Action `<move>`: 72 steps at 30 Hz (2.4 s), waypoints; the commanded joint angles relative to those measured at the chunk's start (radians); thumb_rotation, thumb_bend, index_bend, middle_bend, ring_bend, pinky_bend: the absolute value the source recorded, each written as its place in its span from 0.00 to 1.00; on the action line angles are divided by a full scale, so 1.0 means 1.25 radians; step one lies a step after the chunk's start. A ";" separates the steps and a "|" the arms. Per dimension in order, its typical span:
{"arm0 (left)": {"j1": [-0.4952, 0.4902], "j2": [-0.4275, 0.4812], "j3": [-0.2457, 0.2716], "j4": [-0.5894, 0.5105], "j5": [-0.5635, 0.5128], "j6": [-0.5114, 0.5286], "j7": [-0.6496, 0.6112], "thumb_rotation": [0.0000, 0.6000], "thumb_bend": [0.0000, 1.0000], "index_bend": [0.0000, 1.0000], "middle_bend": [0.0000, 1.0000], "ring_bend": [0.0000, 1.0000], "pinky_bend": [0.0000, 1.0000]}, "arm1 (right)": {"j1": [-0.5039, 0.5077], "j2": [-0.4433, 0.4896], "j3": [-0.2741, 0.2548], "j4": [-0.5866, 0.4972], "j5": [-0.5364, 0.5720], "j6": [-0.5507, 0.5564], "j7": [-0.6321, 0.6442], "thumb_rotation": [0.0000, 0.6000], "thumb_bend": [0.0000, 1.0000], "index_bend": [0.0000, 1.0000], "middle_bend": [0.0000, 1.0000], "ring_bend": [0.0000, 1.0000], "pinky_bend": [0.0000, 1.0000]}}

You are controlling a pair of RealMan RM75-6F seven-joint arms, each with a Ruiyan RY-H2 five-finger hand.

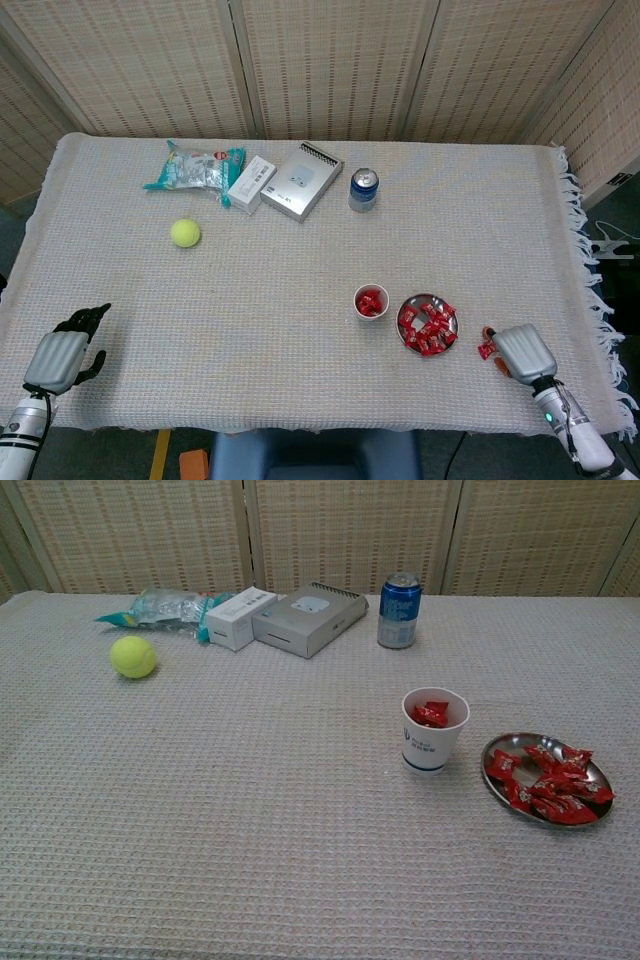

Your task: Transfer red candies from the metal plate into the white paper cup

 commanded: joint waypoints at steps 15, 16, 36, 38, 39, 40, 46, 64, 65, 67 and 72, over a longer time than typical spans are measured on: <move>0.001 0.002 0.000 0.001 0.001 0.003 -0.004 1.00 0.47 0.00 0.10 0.09 0.26 | -0.017 -0.038 0.037 0.043 -0.010 -0.018 -0.022 1.00 0.24 0.54 0.84 0.89 1.00; 0.001 0.002 0.000 0.001 0.001 0.003 -0.004 1.00 0.47 0.00 0.10 0.09 0.26 | -0.018 -0.039 0.039 0.044 -0.009 -0.019 -0.022 1.00 0.24 0.55 0.84 0.89 1.00; 0.000 0.003 0.002 -0.001 0.004 0.001 -0.010 1.00 0.47 0.00 0.10 0.09 0.26 | 0.098 0.110 0.193 -0.364 0.006 -0.045 0.015 1.00 0.24 0.57 0.84 0.89 1.00; 0.000 0.005 0.001 -0.001 0.004 0.002 -0.013 1.00 0.47 0.00 0.10 0.09 0.26 | 0.125 0.099 0.220 -0.387 0.044 -0.076 0.005 1.00 0.24 0.56 0.84 0.90 1.00; 0.000 0.006 0.000 0.000 0.004 0.003 -0.015 1.00 0.47 0.00 0.10 0.09 0.26 | 0.143 0.087 0.237 -0.396 0.072 -0.094 -0.007 1.00 0.24 0.56 0.84 0.90 1.00; 0.000 0.007 -0.001 0.001 0.003 0.003 -0.016 1.00 0.47 0.00 0.10 0.09 0.26 | 0.156 0.077 0.249 -0.397 0.093 -0.105 -0.022 1.00 0.24 0.56 0.84 0.90 1.00; 0.000 0.012 0.001 0.001 0.009 0.002 -0.032 1.00 0.47 0.00 0.10 0.10 0.26 | 0.240 -0.030 0.302 -0.358 0.238 -0.143 -0.150 1.00 0.24 0.56 0.84 0.90 1.00; 0.002 0.023 0.001 0.003 0.022 0.009 -0.063 1.00 0.47 0.00 0.10 0.10 0.26 | 0.353 -0.142 0.296 -0.293 0.412 -0.132 -0.296 1.00 0.24 0.53 0.84 0.90 1.00; 0.002 0.022 0.002 0.004 0.022 0.008 -0.061 1.00 0.47 0.00 0.10 0.09 0.26 | 0.353 -0.139 0.293 -0.295 0.412 -0.129 -0.297 1.00 0.24 0.53 0.84 0.90 1.00; 0.001 0.020 0.002 0.003 0.021 0.006 -0.057 1.00 0.47 0.00 0.10 0.09 0.26 | 0.352 -0.133 0.288 -0.299 0.410 -0.122 -0.299 1.00 0.24 0.53 0.84 0.90 1.00; 0.002 0.019 0.001 0.003 0.018 0.007 -0.054 1.00 0.47 0.00 0.10 0.10 0.26 | 0.354 -0.110 0.273 -0.315 0.427 -0.122 -0.314 1.00 0.24 0.39 0.84 0.89 1.00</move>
